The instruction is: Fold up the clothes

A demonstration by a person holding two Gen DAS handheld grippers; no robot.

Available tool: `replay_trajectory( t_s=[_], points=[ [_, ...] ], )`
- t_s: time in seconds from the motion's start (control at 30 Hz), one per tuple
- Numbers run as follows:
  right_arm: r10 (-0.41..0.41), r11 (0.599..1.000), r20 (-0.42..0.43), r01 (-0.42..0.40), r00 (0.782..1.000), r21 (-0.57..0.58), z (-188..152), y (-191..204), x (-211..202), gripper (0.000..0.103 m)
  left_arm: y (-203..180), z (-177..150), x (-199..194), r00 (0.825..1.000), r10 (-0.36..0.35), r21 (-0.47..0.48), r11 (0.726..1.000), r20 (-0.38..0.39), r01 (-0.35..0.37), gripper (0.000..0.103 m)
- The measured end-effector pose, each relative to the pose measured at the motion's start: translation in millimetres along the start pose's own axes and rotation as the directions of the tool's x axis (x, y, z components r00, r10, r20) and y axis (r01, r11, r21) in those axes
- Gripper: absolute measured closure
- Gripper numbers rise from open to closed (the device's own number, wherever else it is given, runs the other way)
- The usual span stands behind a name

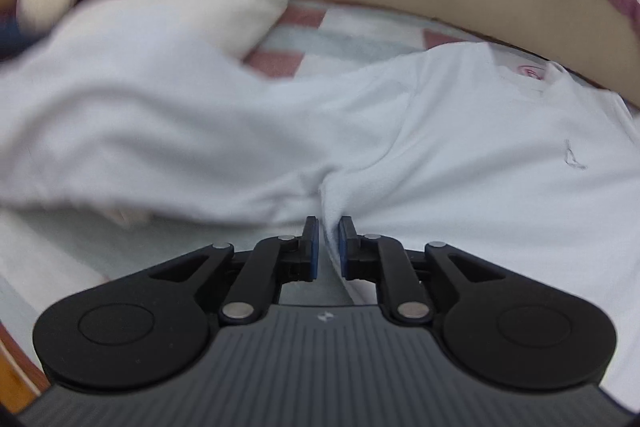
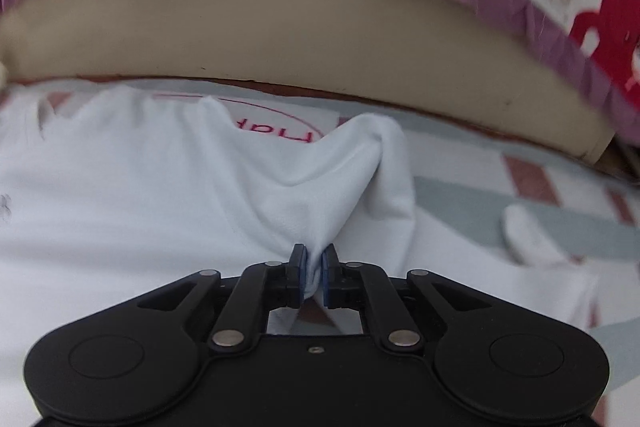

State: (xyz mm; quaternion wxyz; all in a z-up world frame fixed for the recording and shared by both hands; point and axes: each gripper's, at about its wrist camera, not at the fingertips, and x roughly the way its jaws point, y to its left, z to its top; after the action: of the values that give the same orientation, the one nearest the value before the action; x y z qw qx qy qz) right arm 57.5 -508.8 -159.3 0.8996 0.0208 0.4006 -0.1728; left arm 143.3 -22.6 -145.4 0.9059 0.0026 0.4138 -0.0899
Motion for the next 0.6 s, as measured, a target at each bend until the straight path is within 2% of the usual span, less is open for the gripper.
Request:
replay_trajectory(
  t_s=[0.07,0.1,0.13,0.17,0.2,0.23,0.27,0.3,0.37,0.43,0.47,0.53,0.6],
  points=[
    [-0.058,0.998,-0.021,0.058,0.998,-0.003,1.2,-1.4,0.8,0.071,-3.8,7.7,-11.6,0.999,0.022,0.044,0.999,0.026,-0.023,0.092],
    [-0.107,0.993,-0.021,0.106,0.994,-0.047,1.9,2.2,1.2,0.041,-4.3,12.3,-17.4,0.999,0.030,0.055,0.998,0.040,-0.032,0.089],
    [-0.155,0.984,-0.019,0.153,0.988,-0.091,2.5,5.8,1.6,0.036,-4.1,16.9,-23.2,0.998,0.031,0.060,0.998,0.054,-0.034,0.084],
    [-0.193,0.974,-0.018,0.190,0.981,-0.125,3.7,8.5,1.1,0.037,0.2,22.0,-28.9,0.997,-0.006,0.030,1.000,0.073,0.004,0.067],
    [-0.171,0.981,-0.033,0.167,0.985,-0.098,7.8,5.3,-4.5,0.041,4.4,26.9,-34.0,0.995,-0.041,0.001,0.999,0.093,0.041,0.053],
    [-0.145,0.988,-0.046,0.142,0.988,-0.067,12.1,2.0,-11.0,0.047,7.9,31.5,-36.6,0.991,-0.071,-0.022,0.997,0.116,0.074,0.049],
    [-0.103,0.995,-0.053,0.103,0.993,-0.010,17.9,-1.8,-22.9,0.048,10.8,36.5,-37.5,0.986,-0.099,-0.041,0.994,0.134,0.105,0.048],
    [-0.056,0.997,-0.052,0.059,0.997,0.045,23.6,-5.0,-34.8,0.047,10.0,44.2,-29.3,0.987,-0.110,-0.034,0.993,0.120,0.114,0.048],
    [0.092,0.990,0.000,-0.091,0.996,0.106,36.8,-2.6,-58.3,0.047,8.4,59.5,-12.9,0.987,-0.132,-0.020,0.991,0.093,0.134,0.048],
    [0.250,0.967,-0.021,-0.249,0.968,0.048,60.8,21.2,-62.7,0.044,6.8,74.8,3.5,0.986,-0.153,-0.006,0.988,0.065,0.154,0.048],
    [0.327,0.945,-0.042,-0.327,0.944,0.013,73.2,34.4,-64.0,0.044,5.7,82.6,12.0,0.985,-0.164,0.000,0.987,0.052,0.164,0.048],
    [0.457,0.865,-0.173,-0.481,0.873,-0.144,102.1,76.0,-53.8,0.043,-0.5,99.0,31.4,0.982,-0.185,0.012,0.983,0.030,0.185,0.047],
    [0.453,0.800,-0.203,-0.496,0.868,-0.336,127.3,114.6,-43.2,0.043,-7.6,115.2,51.7,0.981,-0.196,0.031,0.980,0.006,0.196,0.040]
  ],
)
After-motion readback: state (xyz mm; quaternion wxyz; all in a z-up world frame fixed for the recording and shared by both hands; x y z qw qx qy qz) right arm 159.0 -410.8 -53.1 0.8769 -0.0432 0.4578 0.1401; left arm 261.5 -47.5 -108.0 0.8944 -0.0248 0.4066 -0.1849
